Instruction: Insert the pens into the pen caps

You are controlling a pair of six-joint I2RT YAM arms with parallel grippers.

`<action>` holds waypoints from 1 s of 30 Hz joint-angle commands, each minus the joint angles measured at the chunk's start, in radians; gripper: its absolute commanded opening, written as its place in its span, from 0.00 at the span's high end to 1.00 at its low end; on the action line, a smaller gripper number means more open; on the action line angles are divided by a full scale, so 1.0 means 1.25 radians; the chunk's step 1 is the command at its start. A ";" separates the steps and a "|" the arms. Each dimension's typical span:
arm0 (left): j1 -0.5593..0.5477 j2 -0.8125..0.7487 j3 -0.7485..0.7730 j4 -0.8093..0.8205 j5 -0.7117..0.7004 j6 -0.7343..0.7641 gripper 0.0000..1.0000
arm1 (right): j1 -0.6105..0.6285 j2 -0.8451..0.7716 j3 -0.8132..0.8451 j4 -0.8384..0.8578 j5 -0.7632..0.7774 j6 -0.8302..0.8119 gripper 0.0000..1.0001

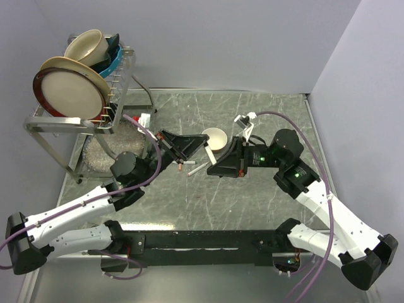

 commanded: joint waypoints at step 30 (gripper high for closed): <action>-0.218 0.119 -0.015 -0.350 0.269 0.046 0.99 | -0.096 0.145 0.217 0.207 0.258 -0.016 1.00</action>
